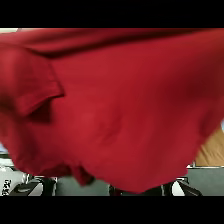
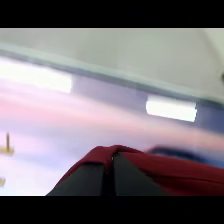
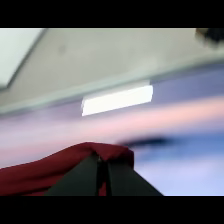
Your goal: Fold the clothes and pants, and hang the long-sleeved shirts on hangers.
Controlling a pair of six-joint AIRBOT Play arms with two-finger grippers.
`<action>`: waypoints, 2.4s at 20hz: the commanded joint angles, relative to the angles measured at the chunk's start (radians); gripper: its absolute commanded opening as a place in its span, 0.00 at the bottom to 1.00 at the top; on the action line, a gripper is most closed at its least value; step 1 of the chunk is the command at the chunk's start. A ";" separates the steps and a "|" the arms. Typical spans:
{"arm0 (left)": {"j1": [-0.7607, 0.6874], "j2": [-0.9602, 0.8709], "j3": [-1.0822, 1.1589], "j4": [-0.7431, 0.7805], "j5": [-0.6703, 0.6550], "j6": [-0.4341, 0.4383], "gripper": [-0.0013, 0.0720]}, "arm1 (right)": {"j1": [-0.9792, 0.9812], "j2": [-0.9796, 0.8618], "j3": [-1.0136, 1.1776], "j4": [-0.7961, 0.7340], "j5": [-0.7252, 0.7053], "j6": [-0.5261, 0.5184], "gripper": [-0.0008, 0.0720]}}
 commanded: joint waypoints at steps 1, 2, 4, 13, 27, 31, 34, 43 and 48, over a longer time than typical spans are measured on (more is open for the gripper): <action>-0.009 -0.173 -0.168 -0.062 0.044 0.114 0.04 | 0.058 -0.199 -0.164 0.021 0.093 -0.027 0.06; -0.015 -0.242 -0.217 -0.064 0.094 0.128 0.04 | 0.103 -0.255 -0.227 -0.010 0.040 -0.067 0.06; -0.025 -0.394 -0.279 -0.087 0.203 0.157 0.04 | 0.198 -0.381 -0.332 -0.132 -0.120 -0.099 0.06; -0.032 -0.893 -0.205 -0.237 0.448 0.323 0.04 | 0.277 -0.780 -0.351 -0.213 -0.634 -0.087 0.06; 0.038 -0.878 -0.188 -0.230 0.020 0.376 0.04 | 0.280 -0.772 -0.380 -0.342 -0.056 -0.016 0.06; 0.033 -0.898 -0.188 -0.225 0.003 0.376 0.04 | 0.280 -0.797 -0.388 -0.340 -0.043 -0.015 0.06; 0.032 -0.910 -0.188 -0.227 -0.017 0.375 0.04 | 0.280 -0.813 -0.388 -0.335 -0.018 -0.016 0.06; 0.117 -0.759 -0.207 -0.238 -0.211 0.360 0.79 | 0.241 -0.640 -0.388 -0.309 0.155 -0.155 0.61; 0.307 -0.330 -0.690 -0.269 -0.143 0.330 0.79 | 0.055 -0.304 -0.570 -0.299 0.093 -0.181 0.60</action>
